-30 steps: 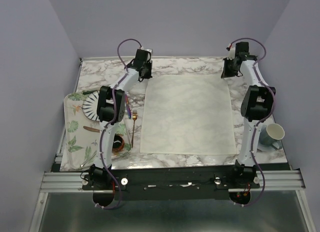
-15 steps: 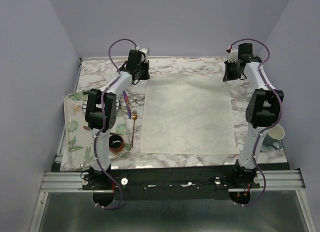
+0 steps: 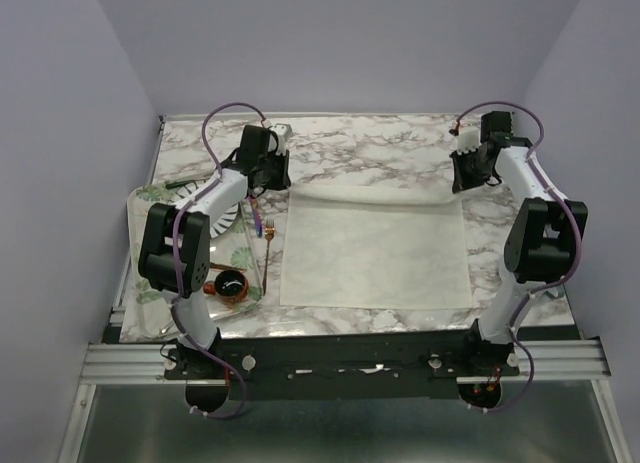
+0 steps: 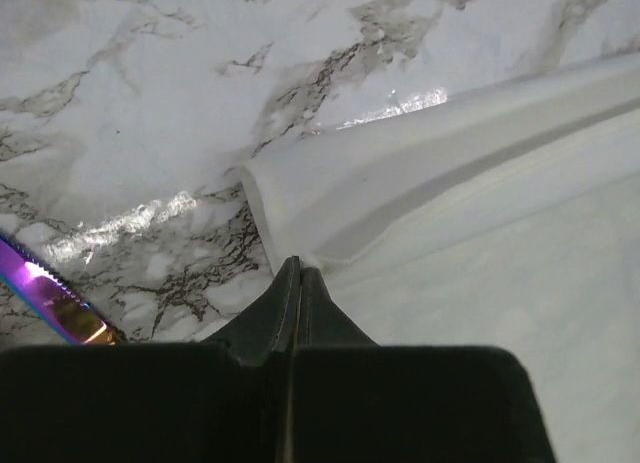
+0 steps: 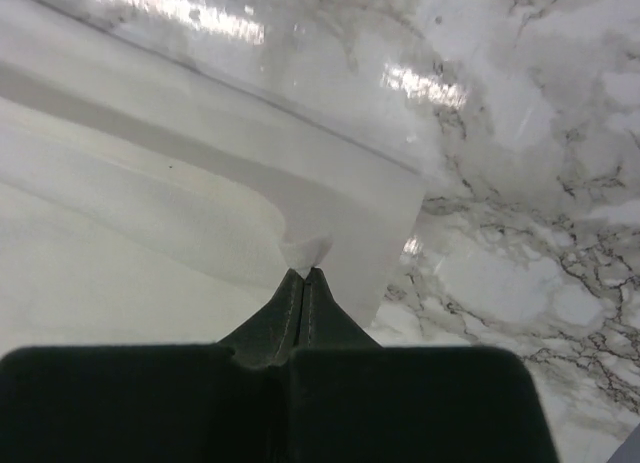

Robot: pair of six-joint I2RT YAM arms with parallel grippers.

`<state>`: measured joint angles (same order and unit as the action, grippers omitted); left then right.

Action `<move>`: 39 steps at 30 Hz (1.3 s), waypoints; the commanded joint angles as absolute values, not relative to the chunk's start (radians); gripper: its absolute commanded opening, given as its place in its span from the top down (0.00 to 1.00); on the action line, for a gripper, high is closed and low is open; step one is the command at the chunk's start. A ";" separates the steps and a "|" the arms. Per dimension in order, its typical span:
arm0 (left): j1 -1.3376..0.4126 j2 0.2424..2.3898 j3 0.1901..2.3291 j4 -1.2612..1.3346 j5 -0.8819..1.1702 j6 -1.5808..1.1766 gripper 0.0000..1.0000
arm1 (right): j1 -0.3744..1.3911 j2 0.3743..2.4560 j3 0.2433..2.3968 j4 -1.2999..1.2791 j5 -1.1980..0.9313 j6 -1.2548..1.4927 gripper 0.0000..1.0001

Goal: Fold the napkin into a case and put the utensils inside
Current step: Fold and flatten the napkin at the center of the board.

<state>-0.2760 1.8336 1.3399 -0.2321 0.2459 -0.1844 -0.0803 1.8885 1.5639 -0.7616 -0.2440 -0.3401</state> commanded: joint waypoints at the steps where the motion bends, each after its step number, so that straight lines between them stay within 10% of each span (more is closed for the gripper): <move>1: -0.270 1.726 1.229 -0.276 0.282 -0.124 1.00 | -0.106 1.792 1.439 -0.781 -0.236 -0.443 0.99; 39: -0.462 1.385 0.830 -0.402 0.203 -0.061 1.00 | -0.107 1.413 0.828 -0.802 -0.258 -0.674 0.99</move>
